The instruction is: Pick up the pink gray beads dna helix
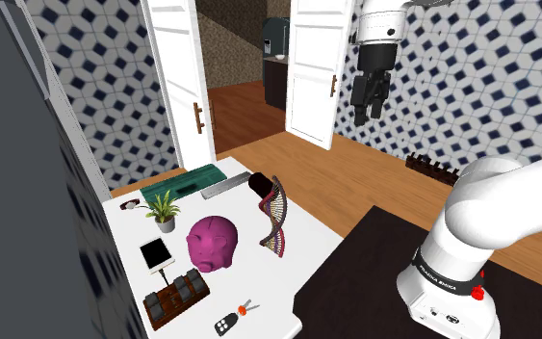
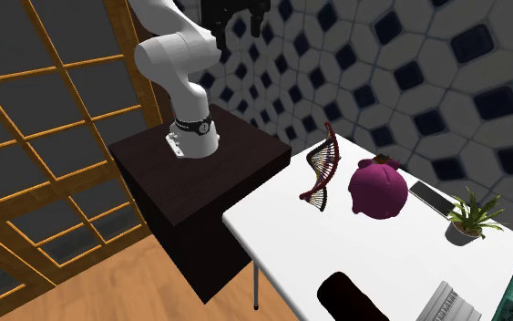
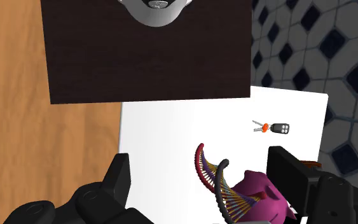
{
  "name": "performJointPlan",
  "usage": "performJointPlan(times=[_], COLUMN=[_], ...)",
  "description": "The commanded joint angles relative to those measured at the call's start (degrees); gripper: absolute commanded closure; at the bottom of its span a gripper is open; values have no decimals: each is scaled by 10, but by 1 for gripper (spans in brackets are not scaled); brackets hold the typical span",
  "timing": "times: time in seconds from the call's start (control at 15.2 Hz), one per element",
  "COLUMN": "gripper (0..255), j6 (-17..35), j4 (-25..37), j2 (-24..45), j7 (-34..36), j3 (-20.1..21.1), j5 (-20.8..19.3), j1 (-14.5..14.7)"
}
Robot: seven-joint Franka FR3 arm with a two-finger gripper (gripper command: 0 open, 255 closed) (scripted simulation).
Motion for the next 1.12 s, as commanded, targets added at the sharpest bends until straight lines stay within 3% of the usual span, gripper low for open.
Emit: performJointPlan(times=[0.0,0.53,1.06], gripper=[0,0,0], j6=[0,158,333], j4=[0,-77,-98], j2=[0,52,166], j7=[0,95,169], j3=[0,58,117], j5=[0,89,173], j1=[0,14,34])
